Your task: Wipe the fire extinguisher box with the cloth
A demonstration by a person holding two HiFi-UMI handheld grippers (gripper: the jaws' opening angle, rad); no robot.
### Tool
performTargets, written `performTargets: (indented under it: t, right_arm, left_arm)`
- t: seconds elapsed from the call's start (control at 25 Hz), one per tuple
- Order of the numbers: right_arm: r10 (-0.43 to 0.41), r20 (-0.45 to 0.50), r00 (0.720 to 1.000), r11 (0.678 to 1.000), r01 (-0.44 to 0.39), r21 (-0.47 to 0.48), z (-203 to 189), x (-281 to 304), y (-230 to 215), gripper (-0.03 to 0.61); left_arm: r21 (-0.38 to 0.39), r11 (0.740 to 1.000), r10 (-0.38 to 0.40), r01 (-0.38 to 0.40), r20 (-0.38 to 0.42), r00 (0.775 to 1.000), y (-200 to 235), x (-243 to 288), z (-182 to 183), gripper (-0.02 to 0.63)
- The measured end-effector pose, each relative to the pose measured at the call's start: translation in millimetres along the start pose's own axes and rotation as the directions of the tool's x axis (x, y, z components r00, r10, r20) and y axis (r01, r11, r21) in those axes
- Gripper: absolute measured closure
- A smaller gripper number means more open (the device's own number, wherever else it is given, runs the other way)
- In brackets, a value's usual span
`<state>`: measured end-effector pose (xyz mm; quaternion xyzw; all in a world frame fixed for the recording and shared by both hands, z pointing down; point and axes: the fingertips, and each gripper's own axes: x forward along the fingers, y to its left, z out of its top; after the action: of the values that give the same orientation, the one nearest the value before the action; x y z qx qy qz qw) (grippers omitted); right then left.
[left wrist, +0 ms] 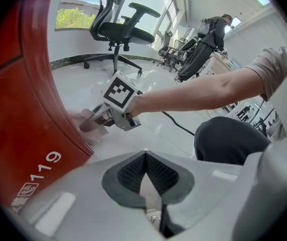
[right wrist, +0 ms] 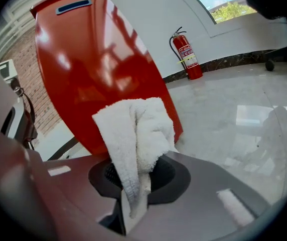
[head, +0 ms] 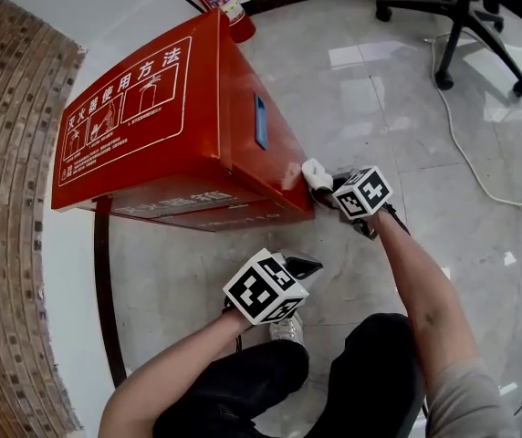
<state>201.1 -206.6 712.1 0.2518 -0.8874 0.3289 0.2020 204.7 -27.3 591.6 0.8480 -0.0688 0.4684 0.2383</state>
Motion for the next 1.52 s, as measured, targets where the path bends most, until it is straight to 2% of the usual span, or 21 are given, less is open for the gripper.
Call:
performTargets:
  t: [0.2,0.36,0.6,0.8,1.0,1.2,1.44,1.52]
  right_arm:
    - [0.101,-0.018,0.995,0.995,-0.101,-0.025,-21,-15,39,0.488]
    - [0.128,-0.013,0.992,0.986,-0.129,-0.105,-25,-30,66,0.488]
    - [0.152,0.034,0.988,0.951,-0.137,-0.277,7,-66,108,0.488]
    - [0.112,0.054,0.992,0.919,-0.082,-0.386,44,-81,118,0.488]
    - [0.063,0.126,0.990,0.941,-0.017,-0.337,76,-75,88,0.488]
    - [0.015,0.152,0.988,0.964,0.027,-0.266,99,-61,48,0.488]
    - [-0.050,0.164,0.985,0.973,0.086,-0.216,131,-45,7,0.488]
    - [-0.068,0.175,0.982,0.976,0.102,-0.193,141,-39,-4,0.488]
  left_arm:
    - [0.017,0.999,0.031,-0.031,-0.004,1.000,-7,-4,3,0.614]
    - [0.044,0.996,0.079,-0.078,-0.026,0.997,-2,-8,5,0.614]
    - [0.032,0.991,0.133,-0.131,-0.039,0.990,9,-16,11,0.614]
    - [0.077,0.988,0.142,-0.137,-0.066,0.988,7,-14,16,0.614]
    - [0.063,0.988,0.141,-0.139,-0.016,0.990,15,-13,31,0.614]
    - [0.034,0.990,0.139,-0.140,0.020,0.990,23,-15,36,0.614]
    - [0.044,0.988,0.147,-0.148,0.033,0.989,30,-28,36,0.614]
    - [0.078,0.983,0.162,-0.164,0.027,0.986,30,-32,33,0.614]
